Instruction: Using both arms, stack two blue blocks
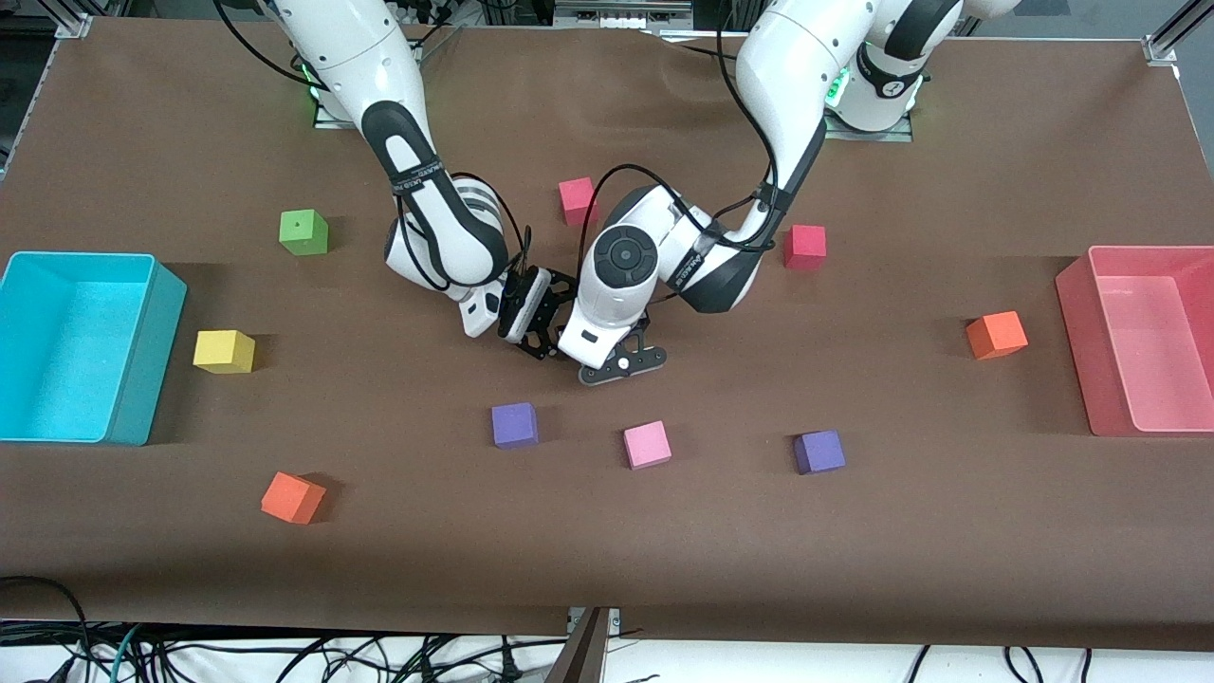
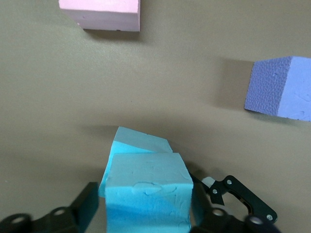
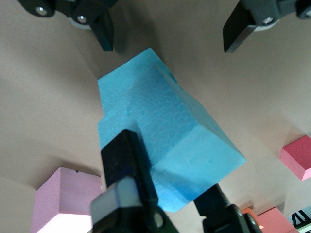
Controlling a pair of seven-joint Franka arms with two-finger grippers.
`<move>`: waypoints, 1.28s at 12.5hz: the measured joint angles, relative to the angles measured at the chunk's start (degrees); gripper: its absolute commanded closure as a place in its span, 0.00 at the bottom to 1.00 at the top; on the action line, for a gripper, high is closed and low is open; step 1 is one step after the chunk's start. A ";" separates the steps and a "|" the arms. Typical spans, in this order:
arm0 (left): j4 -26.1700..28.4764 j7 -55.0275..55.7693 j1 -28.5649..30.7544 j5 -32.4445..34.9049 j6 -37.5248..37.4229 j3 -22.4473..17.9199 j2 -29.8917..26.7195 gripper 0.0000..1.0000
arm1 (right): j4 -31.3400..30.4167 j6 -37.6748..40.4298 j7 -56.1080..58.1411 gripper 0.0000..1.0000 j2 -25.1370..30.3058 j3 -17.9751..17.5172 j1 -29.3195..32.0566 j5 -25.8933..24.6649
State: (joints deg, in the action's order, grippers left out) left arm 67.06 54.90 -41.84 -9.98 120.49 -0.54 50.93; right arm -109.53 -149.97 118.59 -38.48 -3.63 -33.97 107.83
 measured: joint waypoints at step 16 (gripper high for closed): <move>23.74 -14.37 21.06 0.00 -11.59 7.01 -33.17 0.00 | -14.47 6.03 -19.10 0.00 12.76 -2.09 6.06 -6.69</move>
State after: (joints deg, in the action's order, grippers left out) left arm 90.80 40.53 -20.78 -9.98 108.89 6.47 17.76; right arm -124.00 -143.94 99.48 -25.72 -5.72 -27.91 101.14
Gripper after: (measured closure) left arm 0.000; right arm 0.000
